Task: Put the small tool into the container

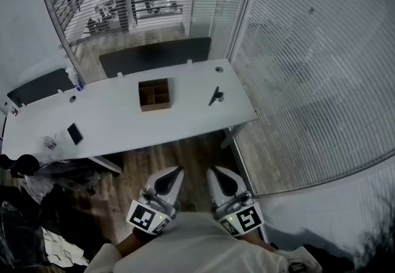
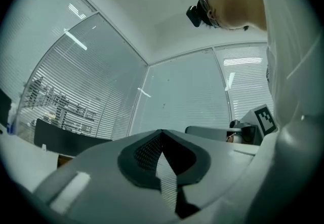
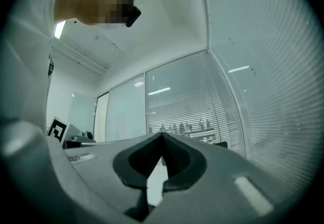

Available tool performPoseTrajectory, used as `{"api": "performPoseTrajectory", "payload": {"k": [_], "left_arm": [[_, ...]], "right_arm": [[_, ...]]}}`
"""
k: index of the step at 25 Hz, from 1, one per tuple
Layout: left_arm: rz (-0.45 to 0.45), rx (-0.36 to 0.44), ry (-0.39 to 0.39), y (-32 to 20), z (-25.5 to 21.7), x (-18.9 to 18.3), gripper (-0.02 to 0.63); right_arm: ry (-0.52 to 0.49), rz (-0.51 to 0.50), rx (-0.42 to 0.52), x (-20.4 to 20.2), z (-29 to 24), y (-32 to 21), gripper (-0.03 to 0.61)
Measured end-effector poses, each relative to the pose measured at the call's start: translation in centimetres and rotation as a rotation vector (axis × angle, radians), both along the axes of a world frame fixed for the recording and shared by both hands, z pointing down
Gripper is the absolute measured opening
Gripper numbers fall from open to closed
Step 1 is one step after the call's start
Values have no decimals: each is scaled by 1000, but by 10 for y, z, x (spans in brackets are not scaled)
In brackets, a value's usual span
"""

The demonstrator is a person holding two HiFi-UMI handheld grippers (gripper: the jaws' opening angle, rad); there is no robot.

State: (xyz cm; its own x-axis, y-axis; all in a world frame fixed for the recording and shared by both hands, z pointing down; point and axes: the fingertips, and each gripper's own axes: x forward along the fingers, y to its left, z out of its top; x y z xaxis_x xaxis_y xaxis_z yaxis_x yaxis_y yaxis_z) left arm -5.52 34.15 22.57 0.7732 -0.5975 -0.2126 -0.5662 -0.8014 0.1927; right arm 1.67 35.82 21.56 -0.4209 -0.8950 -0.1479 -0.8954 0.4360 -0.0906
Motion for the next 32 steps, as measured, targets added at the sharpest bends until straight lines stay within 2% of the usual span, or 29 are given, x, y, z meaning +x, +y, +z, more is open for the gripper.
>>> {"api": "performPoseTrajectory", "payload": {"k": [21, 32], "left_arm": [[22, 3, -26, 21, 3, 57, 3], [26, -19, -41, 1, 12, 64, 3]], "right_arm": [[-47, -8, -18, 52, 7, 17, 0], [-72, 37, -25, 68, 16, 1, 0]]}}
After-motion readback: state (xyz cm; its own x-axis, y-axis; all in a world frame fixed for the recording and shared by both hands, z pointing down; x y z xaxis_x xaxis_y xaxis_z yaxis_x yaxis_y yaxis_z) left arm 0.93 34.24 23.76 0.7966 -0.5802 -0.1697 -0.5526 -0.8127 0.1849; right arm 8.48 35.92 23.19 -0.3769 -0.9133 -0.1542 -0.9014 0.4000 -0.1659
